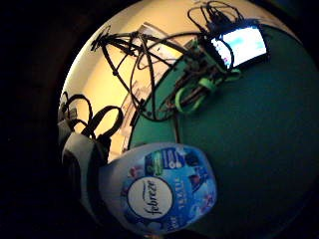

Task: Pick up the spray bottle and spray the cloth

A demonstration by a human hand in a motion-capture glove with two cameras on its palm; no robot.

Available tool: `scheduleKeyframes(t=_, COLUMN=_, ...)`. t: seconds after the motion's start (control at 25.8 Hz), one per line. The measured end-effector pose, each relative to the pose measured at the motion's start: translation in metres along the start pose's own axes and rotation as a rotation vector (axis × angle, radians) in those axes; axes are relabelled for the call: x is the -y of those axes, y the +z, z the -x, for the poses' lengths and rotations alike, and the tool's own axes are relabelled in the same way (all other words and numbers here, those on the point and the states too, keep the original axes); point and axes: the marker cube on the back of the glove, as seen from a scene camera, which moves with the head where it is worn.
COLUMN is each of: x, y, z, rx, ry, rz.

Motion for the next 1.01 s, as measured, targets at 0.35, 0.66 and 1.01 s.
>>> scheduleKeyframes(t=0.35, x=0.027, y=-0.014, z=0.095, rx=-0.208, ry=-0.245, rz=0.084)
scheduleKeyframes(t=0.66, x=0.028, y=0.03, z=0.155, rx=-0.558, ry=-0.506, rz=0.22)
scheduleKeyframes(t=1.01, x=-0.032, y=0.112, z=0.176, rx=-0.932, ry=-0.75, rz=0.417)
